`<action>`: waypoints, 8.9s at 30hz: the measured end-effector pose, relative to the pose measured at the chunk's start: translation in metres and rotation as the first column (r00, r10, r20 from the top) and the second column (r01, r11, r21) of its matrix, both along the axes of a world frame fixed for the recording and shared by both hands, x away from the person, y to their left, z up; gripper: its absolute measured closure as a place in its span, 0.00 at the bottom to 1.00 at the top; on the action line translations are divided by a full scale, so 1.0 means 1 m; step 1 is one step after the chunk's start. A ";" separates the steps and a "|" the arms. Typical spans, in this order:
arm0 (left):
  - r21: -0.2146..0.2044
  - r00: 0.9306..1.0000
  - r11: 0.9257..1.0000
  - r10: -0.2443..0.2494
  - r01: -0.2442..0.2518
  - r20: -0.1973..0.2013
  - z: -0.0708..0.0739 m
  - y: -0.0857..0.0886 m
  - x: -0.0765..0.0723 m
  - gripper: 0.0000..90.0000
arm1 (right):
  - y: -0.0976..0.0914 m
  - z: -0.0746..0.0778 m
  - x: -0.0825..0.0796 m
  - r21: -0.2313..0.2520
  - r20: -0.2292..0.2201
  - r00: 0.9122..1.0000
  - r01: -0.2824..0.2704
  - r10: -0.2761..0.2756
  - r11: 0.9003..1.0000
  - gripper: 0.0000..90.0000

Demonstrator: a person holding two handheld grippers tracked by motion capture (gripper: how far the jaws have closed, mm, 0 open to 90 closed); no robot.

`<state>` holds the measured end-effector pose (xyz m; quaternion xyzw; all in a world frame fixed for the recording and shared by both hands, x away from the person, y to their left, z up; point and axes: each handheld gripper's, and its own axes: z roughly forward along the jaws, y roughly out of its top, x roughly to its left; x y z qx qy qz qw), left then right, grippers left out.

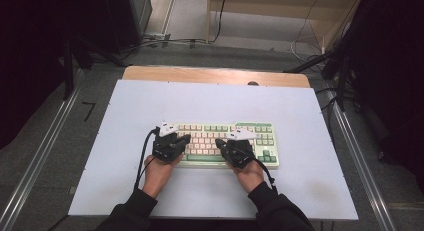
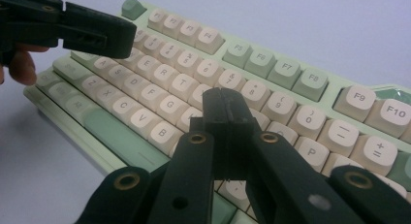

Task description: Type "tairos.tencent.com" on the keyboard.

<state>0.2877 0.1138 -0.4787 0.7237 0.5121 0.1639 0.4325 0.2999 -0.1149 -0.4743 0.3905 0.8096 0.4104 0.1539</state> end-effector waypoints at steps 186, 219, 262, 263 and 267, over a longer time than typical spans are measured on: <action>0.007 1.000 1.000 0.024 -0.024 0.002 0.000 0.000 0.009 1.00 | 0.012 -0.008 -0.006 -0.022 -0.010 0.999 -0.039 0.039 0.999 0.97; 0.027 1.000 0.999 -0.030 0.030 -0.010 -0.007 -0.033 0.020 1.00 | -0.006 -0.003 0.000 -0.011 -0.005 1.000 0.010 -0.010 1.000 0.97; -0.016 1.000 1.000 0.007 -0.007 0.011 0.003 -0.002 0.009 1.00 | -0.017 -0.003 -0.002 -0.024 -0.012 1.000 0.025 -0.025 0.999 0.97; -0.017 1.000 1.000 0.009 -0.009 0.010 0.002 -0.002 0.009 1.00 | -0.018 -0.004 -0.003 -0.027 -0.014 1.000 0.026 -0.026 0.999 0.97; -0.010 1.000 1.000 0.006 -0.006 0.007 0.001 -0.001 0.008 1.00 | -0.021 -0.005 -0.004 -0.039 -0.016 0.999 0.029 -0.029 0.999 0.97</action>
